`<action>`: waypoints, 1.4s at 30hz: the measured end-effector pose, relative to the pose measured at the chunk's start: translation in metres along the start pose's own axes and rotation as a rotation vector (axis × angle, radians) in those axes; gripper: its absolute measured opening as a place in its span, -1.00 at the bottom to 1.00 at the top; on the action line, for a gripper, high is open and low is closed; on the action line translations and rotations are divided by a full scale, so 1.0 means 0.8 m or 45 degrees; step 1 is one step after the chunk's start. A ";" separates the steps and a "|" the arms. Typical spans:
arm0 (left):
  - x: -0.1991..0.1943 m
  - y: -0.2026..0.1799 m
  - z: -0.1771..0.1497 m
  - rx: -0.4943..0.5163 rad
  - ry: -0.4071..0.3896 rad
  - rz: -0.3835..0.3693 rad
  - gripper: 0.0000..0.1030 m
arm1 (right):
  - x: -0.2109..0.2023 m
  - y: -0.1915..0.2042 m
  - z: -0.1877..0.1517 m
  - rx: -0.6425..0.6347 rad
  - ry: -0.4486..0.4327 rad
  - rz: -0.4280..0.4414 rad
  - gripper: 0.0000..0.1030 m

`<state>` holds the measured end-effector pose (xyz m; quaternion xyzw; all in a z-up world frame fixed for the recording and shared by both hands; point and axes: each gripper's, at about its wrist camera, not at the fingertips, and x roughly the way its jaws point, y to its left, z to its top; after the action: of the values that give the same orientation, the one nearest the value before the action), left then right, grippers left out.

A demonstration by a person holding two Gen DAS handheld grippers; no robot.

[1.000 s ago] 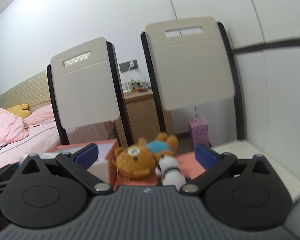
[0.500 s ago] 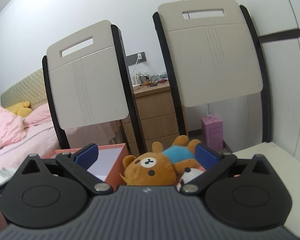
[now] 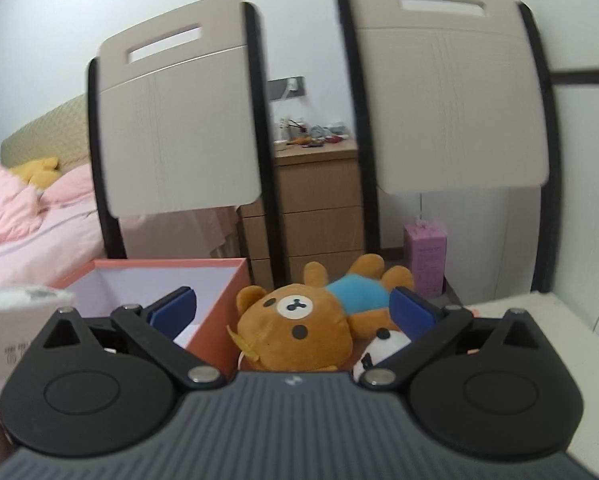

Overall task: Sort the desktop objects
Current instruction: 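Carry the package with the left tool into the pink box and release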

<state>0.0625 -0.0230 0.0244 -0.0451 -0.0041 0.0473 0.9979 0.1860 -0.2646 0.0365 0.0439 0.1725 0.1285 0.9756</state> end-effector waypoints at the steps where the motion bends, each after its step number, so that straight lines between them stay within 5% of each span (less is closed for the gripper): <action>1: -0.001 -0.001 -0.001 0.008 0.000 0.002 0.69 | -0.003 0.004 -0.003 -0.027 0.003 0.016 1.00; 9: 0.007 0.010 0.000 0.022 0.014 0.007 0.69 | -0.025 0.018 -0.017 -0.155 0.008 0.080 1.00; 16: 0.038 0.041 0.025 0.006 0.079 0.096 0.69 | -0.045 -0.012 -0.030 0.036 0.101 0.094 1.00; 22: 0.111 0.068 0.068 0.062 0.247 0.203 0.69 | -0.071 -0.013 -0.025 0.066 0.042 0.135 1.00; 26: 0.185 0.083 0.076 0.042 0.419 0.185 0.69 | -0.064 -0.003 -0.026 0.054 0.071 0.190 1.00; 35: 0.337 0.099 0.034 0.088 0.726 0.138 0.69 | -0.030 0.009 -0.032 0.065 0.175 0.293 1.00; 39: 0.368 0.123 0.007 0.046 0.849 0.161 0.69 | -0.014 0.001 -0.036 0.100 0.220 0.286 1.00; 42: 0.366 0.131 -0.002 0.064 0.843 0.157 0.75 | -0.006 -0.001 -0.036 0.113 0.229 0.278 1.00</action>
<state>0.3441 0.1086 0.0144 -0.0337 0.3241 0.0904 0.9411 0.1719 -0.2655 0.0105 0.0939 0.2588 0.2296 0.9335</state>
